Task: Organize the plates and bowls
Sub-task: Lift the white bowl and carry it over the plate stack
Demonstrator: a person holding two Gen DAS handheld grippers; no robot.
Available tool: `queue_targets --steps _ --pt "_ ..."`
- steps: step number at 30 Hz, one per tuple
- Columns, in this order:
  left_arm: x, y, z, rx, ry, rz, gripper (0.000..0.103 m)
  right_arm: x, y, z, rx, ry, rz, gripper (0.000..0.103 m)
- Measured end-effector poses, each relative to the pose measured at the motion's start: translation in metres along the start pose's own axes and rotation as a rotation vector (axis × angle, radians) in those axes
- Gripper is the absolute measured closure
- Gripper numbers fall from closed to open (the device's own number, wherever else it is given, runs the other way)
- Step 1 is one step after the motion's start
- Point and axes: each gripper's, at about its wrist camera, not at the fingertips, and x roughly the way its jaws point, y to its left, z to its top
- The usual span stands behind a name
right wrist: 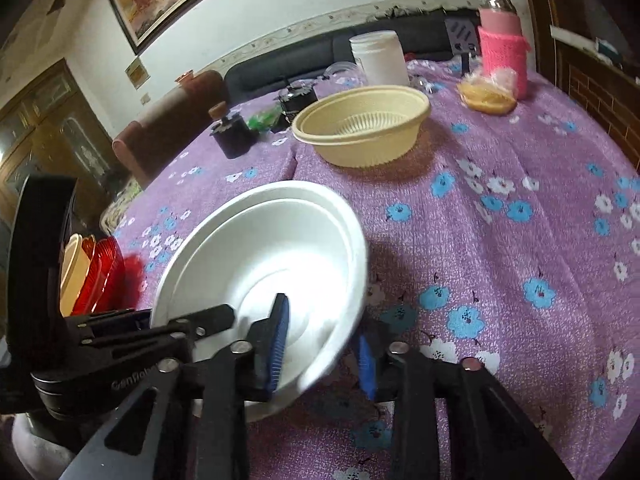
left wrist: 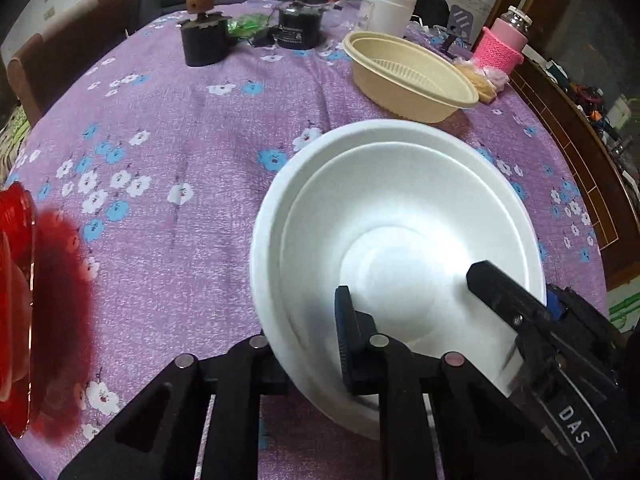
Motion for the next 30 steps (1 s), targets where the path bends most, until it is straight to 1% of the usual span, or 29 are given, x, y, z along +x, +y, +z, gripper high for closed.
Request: queue_targets --steps 2,4,9,16,20,23,30 --pt "-0.006 -0.001 -0.004 0.006 -0.028 0.012 0.088 -0.001 0.005 -0.001 -0.023 -0.021 -0.018 0.081" --pt "-0.013 -0.001 -0.008 0.009 -0.052 0.03 0.088 -0.004 0.007 -0.002 -0.03 -0.04 -0.009 0.082" --pt "-0.033 0.002 -0.016 0.013 -0.097 0.071 0.087 -0.012 0.017 -0.004 -0.058 -0.084 0.045 0.082" --pt "-0.059 0.015 -0.037 0.001 -0.166 0.134 0.086 -0.019 0.041 -0.013 -0.146 -0.135 0.124 0.082" --pt "-0.075 0.023 -0.052 0.006 -0.211 0.162 0.086 -0.016 0.053 -0.021 -0.173 -0.119 0.155 0.082" --pt "-0.086 0.032 -0.062 0.003 -0.227 0.159 0.086 -0.019 0.066 -0.027 -0.196 -0.116 0.146 0.082" --pt "-0.117 0.06 -0.082 -0.026 -0.271 0.157 0.086 -0.035 0.104 -0.046 -0.207 -0.114 0.174 0.082"
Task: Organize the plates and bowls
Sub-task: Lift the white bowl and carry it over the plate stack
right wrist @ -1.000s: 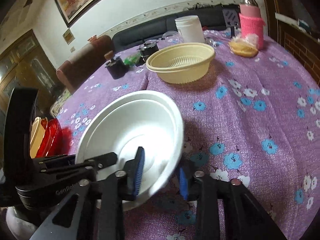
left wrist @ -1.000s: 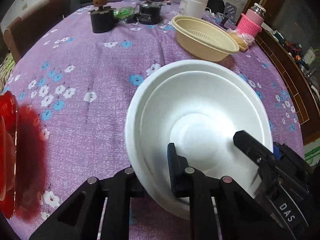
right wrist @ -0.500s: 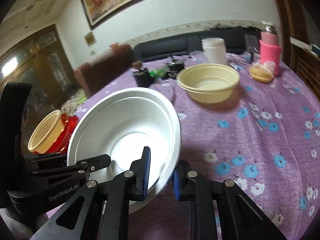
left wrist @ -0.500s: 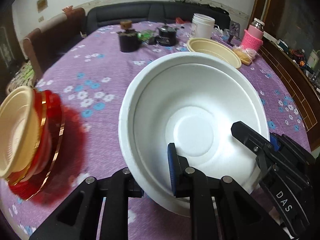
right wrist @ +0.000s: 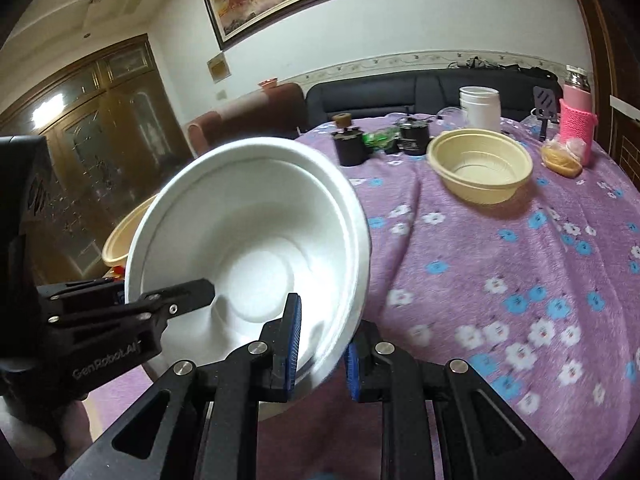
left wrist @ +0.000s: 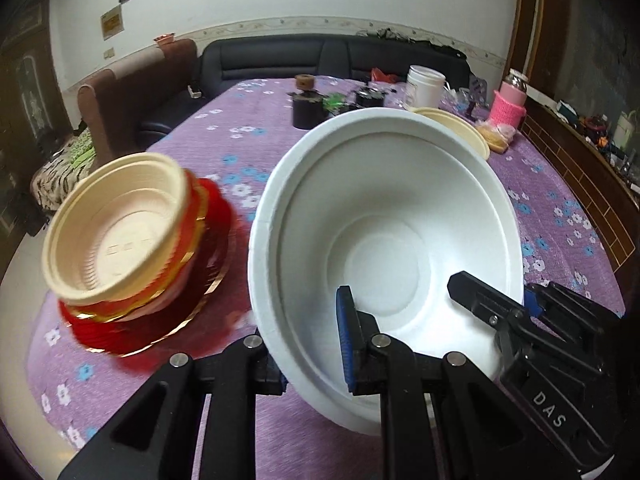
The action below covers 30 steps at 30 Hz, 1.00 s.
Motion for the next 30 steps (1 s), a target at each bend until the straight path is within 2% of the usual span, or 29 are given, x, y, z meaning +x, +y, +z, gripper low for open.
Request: queue_targets --steps 14,25,30 --pt "-0.042 0.084 -0.023 -0.135 -0.044 0.03 0.086 0.009 0.094 0.014 -0.155 0.003 0.037 0.081" --pt "-0.057 0.127 -0.038 -0.207 -0.063 0.044 0.086 0.026 0.139 0.015 -0.221 0.019 0.055 0.081" --pt "-0.061 0.142 -0.042 -0.226 -0.069 0.059 0.081 0.031 0.157 0.014 -0.244 0.02 0.066 0.081"
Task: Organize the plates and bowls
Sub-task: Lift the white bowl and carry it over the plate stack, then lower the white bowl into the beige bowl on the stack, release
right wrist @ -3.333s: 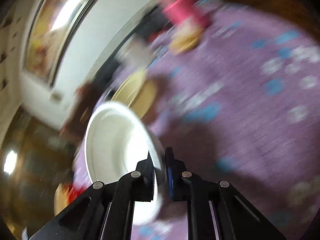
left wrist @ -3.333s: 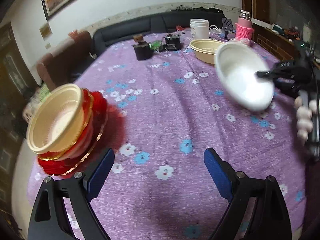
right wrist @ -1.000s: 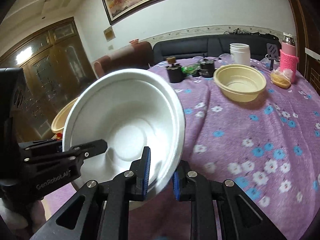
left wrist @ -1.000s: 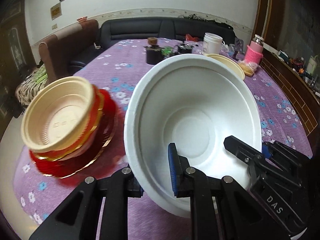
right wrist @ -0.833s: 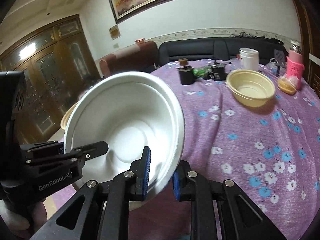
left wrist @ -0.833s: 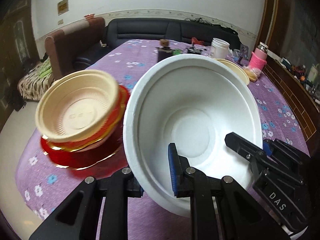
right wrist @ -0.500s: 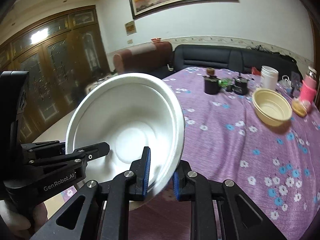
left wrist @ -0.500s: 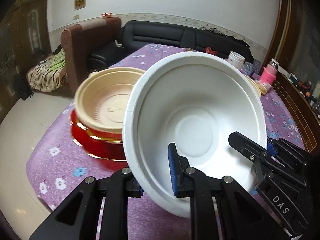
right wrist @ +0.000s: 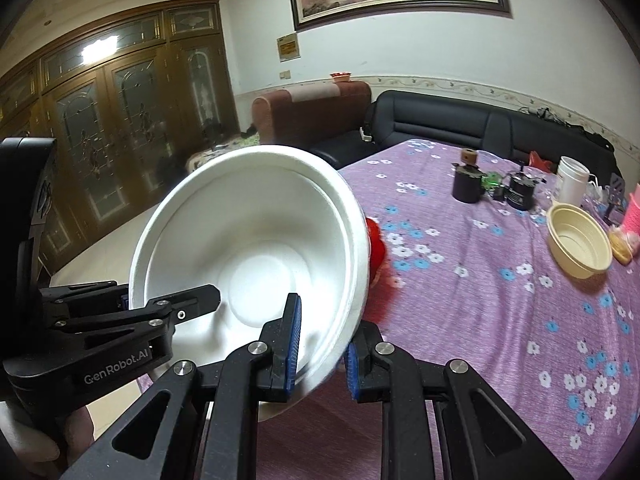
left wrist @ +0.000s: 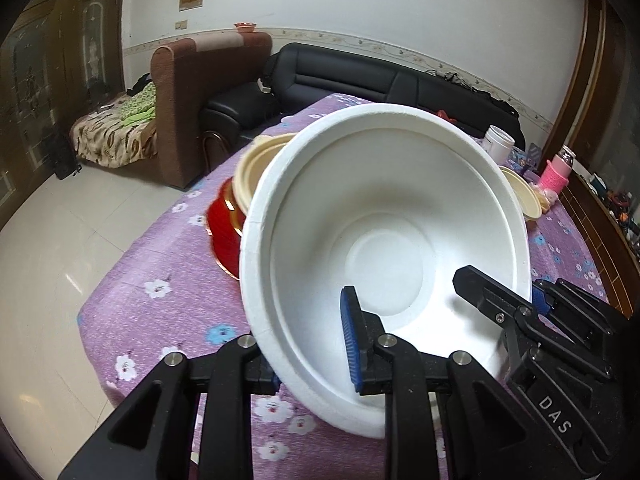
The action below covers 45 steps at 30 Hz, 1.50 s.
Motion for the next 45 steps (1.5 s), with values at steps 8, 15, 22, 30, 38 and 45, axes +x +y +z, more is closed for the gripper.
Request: queue_targets --steps 8,15,22,30,38,45 --pt "-0.005 0.012 0.012 0.017 -0.025 0.023 0.081 0.007 0.017 0.018 -0.033 -0.009 -0.021 0.081" --pt "-0.005 0.013 0.057 0.096 -0.05 0.028 0.078 0.012 0.016 0.067 -0.043 -0.022 -0.039 0.081" --pt "0.017 0.013 0.099 0.148 -0.044 0.055 0.078 0.042 -0.003 0.107 0.045 0.045 -0.014 0.081" --pt "0.065 0.031 0.1 0.135 0.083 0.073 0.073 0.096 -0.014 0.095 0.122 0.186 0.015 0.082" --pt "0.067 0.047 0.096 0.116 0.096 0.066 0.052 0.113 -0.021 0.085 0.113 0.208 -0.036 0.086" --pt "0.049 0.057 0.093 0.072 0.056 0.042 0.039 0.101 -0.013 0.085 0.062 0.13 -0.103 0.068"
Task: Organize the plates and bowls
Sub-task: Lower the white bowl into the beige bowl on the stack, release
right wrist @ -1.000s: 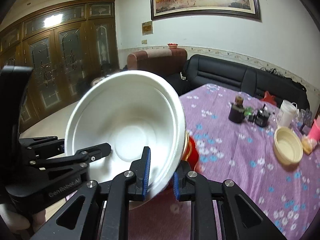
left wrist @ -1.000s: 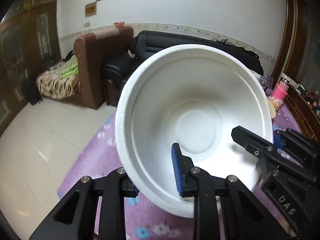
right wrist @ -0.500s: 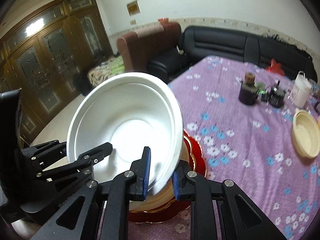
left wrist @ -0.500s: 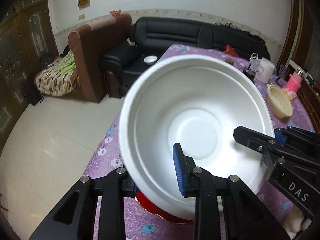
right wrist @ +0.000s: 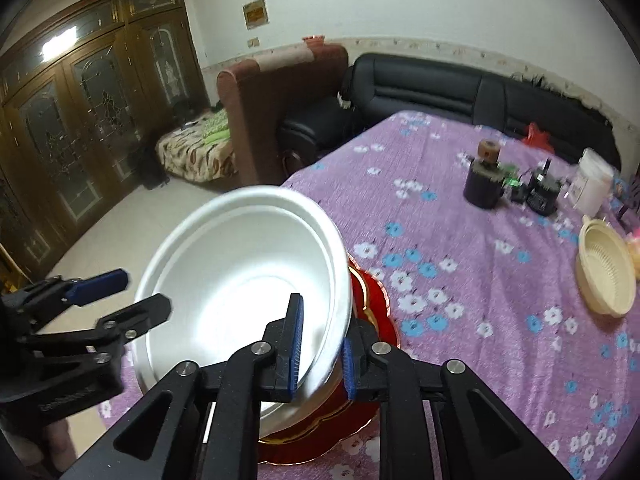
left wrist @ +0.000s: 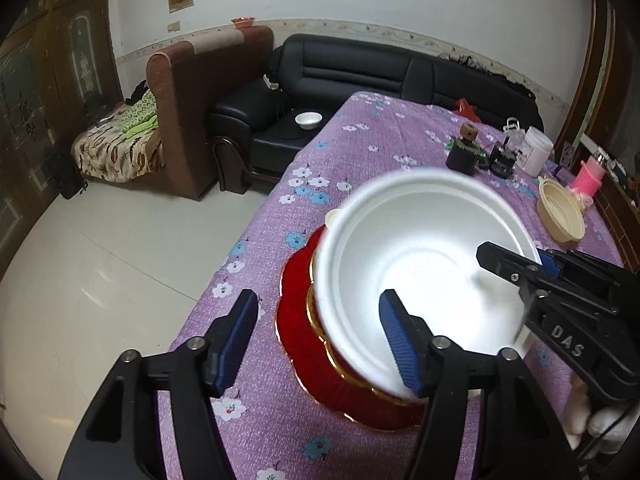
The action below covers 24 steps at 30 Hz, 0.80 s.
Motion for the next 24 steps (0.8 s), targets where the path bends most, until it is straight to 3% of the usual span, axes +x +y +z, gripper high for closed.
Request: queue_targets --steps 3,10,15,21,24 --pt "-0.011 0.007 -0.005 -0.037 -0.02 -0.029 0.039 -0.004 -0.001 -0.002 -0.007 -0.031 -0.026 0.038" --pt "-0.037 0.018 -0.02 -0.085 -0.085 -0.039 0.033 -0.021 -0.014 -0.002 0.043 -0.09 -0.017 0.036" --pt "-0.041 0.018 -0.033 -0.101 -0.09 -0.05 0.03 -0.041 -0.031 -0.004 0.123 -0.175 -0.093 0.036" --pt "-0.032 0.017 -0.043 -0.119 -0.046 -0.069 0.03 -0.011 -0.044 -0.011 0.154 -0.041 -0.09 0.035" --pt "-0.033 0.017 -0.046 -0.119 -0.045 -0.067 0.03 -0.013 -0.052 -0.013 0.21 -0.048 -0.055 0.035"
